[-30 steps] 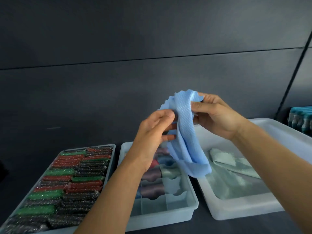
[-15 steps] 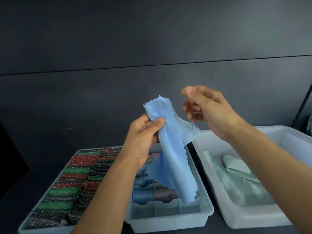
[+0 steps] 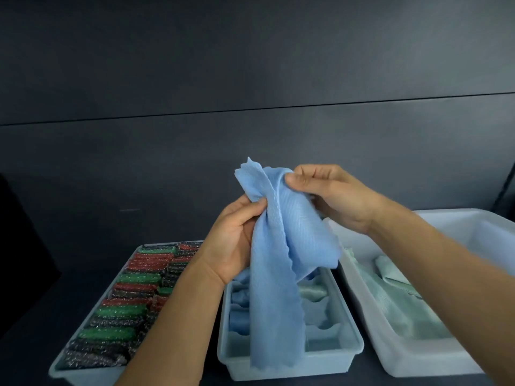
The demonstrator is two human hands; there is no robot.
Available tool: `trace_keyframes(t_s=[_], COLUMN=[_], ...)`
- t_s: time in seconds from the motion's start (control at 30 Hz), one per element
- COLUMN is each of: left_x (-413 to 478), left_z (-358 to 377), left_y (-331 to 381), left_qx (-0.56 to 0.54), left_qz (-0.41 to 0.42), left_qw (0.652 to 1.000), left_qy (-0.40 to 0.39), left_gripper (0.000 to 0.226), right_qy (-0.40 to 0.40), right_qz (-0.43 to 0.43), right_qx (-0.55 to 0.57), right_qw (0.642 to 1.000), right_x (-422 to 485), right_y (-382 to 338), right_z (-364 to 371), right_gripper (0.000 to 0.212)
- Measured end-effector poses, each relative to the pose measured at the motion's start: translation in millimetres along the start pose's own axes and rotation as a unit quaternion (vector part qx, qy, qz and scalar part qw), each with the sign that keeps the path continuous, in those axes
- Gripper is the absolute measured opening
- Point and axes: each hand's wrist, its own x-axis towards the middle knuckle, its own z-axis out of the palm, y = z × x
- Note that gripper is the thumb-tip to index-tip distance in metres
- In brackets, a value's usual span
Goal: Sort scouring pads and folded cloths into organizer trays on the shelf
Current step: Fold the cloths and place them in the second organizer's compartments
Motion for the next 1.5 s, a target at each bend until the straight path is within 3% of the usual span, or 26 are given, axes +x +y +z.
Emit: trace_keyframes(t_s=[0.1, 0.17, 0.27, 0.33, 0.43, 0.53, 0.6, 0.73, 0.83, 0.97, 1.1, 1.17, 1.37, 1.5], left_x=[-1, 0, 1, -2, -10, -15, -15, -13, -14, -19, -25, -25, -20, -20], left_z=[-11, -19, -23, -16, -1, 15, 18, 15, 16, 10, -1, -5, -16, -29], left_y=[-3, -5, -5, 0, 8, 13, 10, -2, -12, -23, -38, -49, -53, -38], left_qx=[0.013, 0.056, 0.127, 0.183, 0.245, 0.293, 0.315, 0.277, 0.264, 0.342, 0.369, 0.399, 0.371, 0.324], left_qz=[-0.038, -0.046, 0.033, 0.116, 0.185, 0.137, 0.128, 0.147, 0.166, 0.251, 0.151, 0.111, 0.086, 0.08], left_qw=[0.998, 0.99, 0.963, 0.94, 0.929, 0.941, 0.937, 0.946, 0.942, 0.874, 0.901, 0.898, 0.91, 0.927], left_qy=[0.054, 0.12, 0.235, 0.264, 0.207, 0.102, 0.077, 0.087, 0.125, 0.238, 0.171, 0.147, 0.163, 0.172], left_gripper=[0.031, 0.044, 0.046, 0.04, 0.038, 0.048, 0.048, 0.038, 0.037, 0.048, 0.055, 0.055, 0.015, 0.015], right_qy=[0.015, 0.015, 0.02, 0.02, 0.017, 0.007, 0.003, 0.026, 0.069, 0.126, 0.176, 0.191, 0.23, 0.262], right_qz=[-0.009, -0.017, -0.019, -0.016, -0.016, -0.02, -0.02, -0.031, -0.046, -0.057, -0.065, -0.072, -0.081, -0.053], right_qx=[0.024, 0.008, -0.048, -0.069, -0.098, -0.109, -0.104, -0.086, -0.08, -0.068, -0.04, -0.025, 0.005, 0.057], right_qw=[1.0, 1.0, 0.998, 0.997, 0.995, 0.994, 0.994, 0.995, 0.993, 0.988, 0.981, 0.979, 0.97, 0.962], right_x=[5, 7, 7, 7, 5, 2, 1, 1, 2, 2, 5, 6, 5, -4], right_y=[-17, -27, -38, -43, -46, -48, -49, -50, -48, -44, -41, -41, -33, -17], right_z=[0, -1, -2, -5, -7, -6, -7, -11, -13, -15, -16, -16, -19, -28], right_gripper=[0.029, 0.033, 0.031, 0.03, 0.034, 0.034, 0.031, 0.022, 0.029, 0.027, 0.033, 0.032, 0.033, 0.032])
